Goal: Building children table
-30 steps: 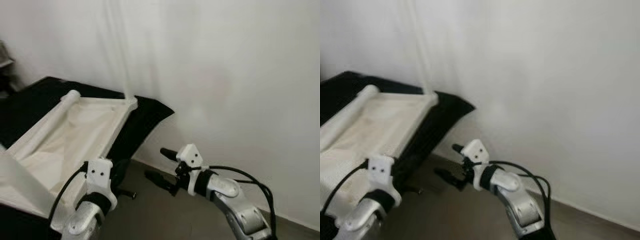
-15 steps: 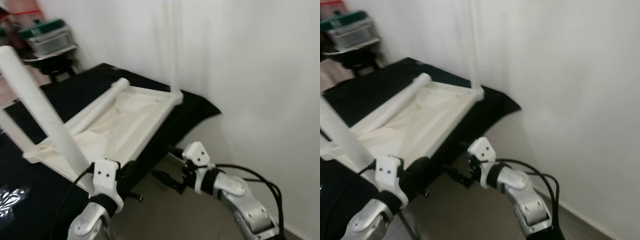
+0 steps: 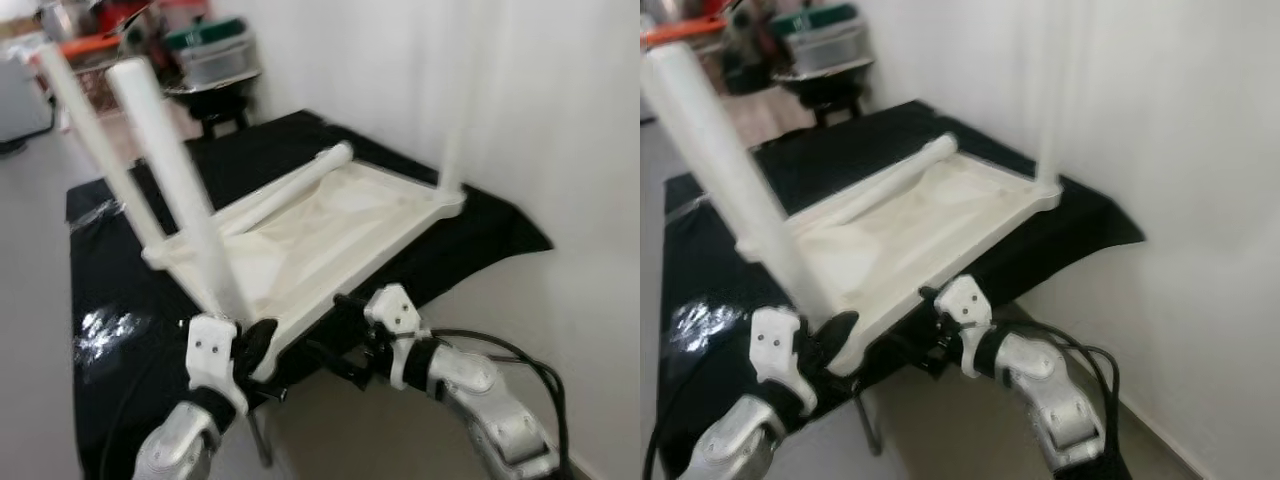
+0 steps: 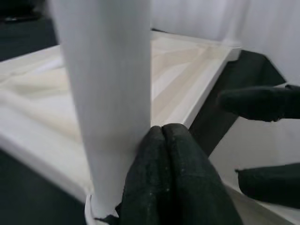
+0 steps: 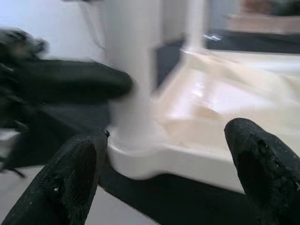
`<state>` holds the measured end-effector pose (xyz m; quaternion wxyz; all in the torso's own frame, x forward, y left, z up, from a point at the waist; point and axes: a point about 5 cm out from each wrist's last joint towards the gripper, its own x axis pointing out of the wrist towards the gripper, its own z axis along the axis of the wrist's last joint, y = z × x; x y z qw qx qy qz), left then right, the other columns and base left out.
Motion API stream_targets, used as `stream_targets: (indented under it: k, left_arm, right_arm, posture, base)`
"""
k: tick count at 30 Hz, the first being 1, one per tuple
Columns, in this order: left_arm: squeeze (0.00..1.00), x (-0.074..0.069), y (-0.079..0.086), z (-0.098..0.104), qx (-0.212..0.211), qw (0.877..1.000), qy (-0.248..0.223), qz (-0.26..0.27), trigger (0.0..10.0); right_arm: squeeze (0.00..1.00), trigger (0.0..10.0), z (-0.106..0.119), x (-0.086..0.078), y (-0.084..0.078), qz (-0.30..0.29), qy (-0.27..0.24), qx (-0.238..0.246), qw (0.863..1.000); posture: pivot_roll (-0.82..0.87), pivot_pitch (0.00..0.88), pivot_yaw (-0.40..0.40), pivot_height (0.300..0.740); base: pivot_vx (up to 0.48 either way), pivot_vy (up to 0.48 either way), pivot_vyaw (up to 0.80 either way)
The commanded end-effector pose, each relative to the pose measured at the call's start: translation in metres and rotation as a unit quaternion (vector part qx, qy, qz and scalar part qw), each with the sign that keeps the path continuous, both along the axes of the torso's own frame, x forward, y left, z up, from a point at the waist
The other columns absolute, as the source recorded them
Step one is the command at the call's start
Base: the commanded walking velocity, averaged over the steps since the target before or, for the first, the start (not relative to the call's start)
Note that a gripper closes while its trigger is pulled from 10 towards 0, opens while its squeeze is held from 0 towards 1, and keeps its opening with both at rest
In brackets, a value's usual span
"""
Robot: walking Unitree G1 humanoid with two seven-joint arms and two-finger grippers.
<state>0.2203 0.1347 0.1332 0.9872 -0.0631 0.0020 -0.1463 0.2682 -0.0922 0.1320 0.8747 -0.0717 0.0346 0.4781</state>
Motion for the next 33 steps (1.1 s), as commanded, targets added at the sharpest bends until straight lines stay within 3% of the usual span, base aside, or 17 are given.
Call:
stream_targets:
  k: [1, 8, 18, 24, 28, 33]
  left_arm:
    - [0.00, 0.000, 0.009, 0.000, 0.014, 0.999, 0.000, 0.030, 10.0]
    - [0.00, 0.013, 0.039, 0.010, 0.064, 0.989, -0.035, 0.127, 10.0]
    - [0.00, 0.019, 0.071, 0.018, 0.106, 0.973, -0.049, 0.198, 10.0]
    - [0.00, 0.009, 0.062, 0.008, 0.081, 0.981, -0.022, 0.175, 10.0]
    - [0.00, -0.003, 0.034, 0.001, 0.056, 0.994, 0.003, 0.091, 10.0]
    - [0.00, -0.011, 0.017, -0.003, 0.051, 0.997, 0.013, 0.053, 10.0]
  right_arm:
    - [0.00, 10.0, 0.002, 0.000, -0.003, 0.001, -0.012, -0.006, 1.000]
    - [0.00, 10.0, 0.011, 0.004, 0.004, 0.009, -0.038, -0.006, 0.999]
    - [0.00, 10.0, 0.016, 0.010, 0.018, 0.037, -0.071, -0.028, 0.996]
    - [0.00, 10.0, 0.024, 0.024, 0.005, 0.030, -0.094, -0.054, 0.994]
    - [0.00, 10.0, 0.035, 0.036, -0.001, 0.033, -0.127, -0.081, 0.988]
    - [0.00, 10.0, 0.032, 0.038, 0.000, 0.081, -0.131, -0.134, 0.979]
  posture:
    - [-0.10, 0.046, 0.066, 0.740]
    - [-0.09, 0.044, 0.062, 0.740]
    - [-0.09, 0.044, 0.057, 0.740]
    - [-0.09, 0.047, 0.056, 0.740]
    - [-0.08, 0.051, 0.051, 0.740]
    - [-0.08, 0.051, 0.048, 0.740]
  base:
    - [0.000, 0.000, 0.79]
    - [0.000, 0.000, 0.79]
    - [0.000, 0.000, 0.79]
    - [0.000, 0.000, 0.79]
    - [0.000, 0.000, 0.39]
    - [0.000, 0.000, 0.00]
